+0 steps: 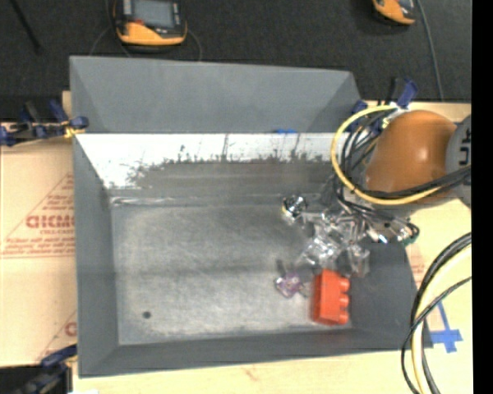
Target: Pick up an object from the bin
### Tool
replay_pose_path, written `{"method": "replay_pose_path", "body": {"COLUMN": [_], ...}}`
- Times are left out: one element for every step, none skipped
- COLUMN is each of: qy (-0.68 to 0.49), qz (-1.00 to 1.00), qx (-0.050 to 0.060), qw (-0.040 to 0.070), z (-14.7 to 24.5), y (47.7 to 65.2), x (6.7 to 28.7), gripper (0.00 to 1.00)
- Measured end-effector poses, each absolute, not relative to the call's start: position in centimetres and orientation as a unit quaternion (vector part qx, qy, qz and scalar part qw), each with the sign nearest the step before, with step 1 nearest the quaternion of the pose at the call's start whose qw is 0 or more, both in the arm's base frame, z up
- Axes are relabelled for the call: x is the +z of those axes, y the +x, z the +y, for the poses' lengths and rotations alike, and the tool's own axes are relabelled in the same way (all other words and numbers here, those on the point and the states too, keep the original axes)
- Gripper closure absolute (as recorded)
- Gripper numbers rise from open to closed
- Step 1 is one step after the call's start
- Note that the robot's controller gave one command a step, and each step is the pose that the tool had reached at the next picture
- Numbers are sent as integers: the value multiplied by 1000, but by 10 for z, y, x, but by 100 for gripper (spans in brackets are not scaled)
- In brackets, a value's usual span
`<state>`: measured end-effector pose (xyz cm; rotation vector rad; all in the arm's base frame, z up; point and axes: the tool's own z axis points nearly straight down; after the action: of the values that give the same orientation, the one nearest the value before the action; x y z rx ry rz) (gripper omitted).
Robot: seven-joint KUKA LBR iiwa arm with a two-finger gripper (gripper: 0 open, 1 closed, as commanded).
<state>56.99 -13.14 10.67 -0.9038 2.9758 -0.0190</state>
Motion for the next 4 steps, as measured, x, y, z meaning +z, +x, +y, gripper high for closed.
{"method": "replay_pose_path", "body": {"qy": [-279, -347, -332, -326], "qz": [960, 938, 943, 945], "qx": [-7, -5, -5, -3], "qw": [16, 15, 13, 7], "z": [-131, -129, -130, -130], "y": [569, 567, 566, 558], "x": [106, 105, 104, 104], "gripper": [0, 0, 0, 0]}}
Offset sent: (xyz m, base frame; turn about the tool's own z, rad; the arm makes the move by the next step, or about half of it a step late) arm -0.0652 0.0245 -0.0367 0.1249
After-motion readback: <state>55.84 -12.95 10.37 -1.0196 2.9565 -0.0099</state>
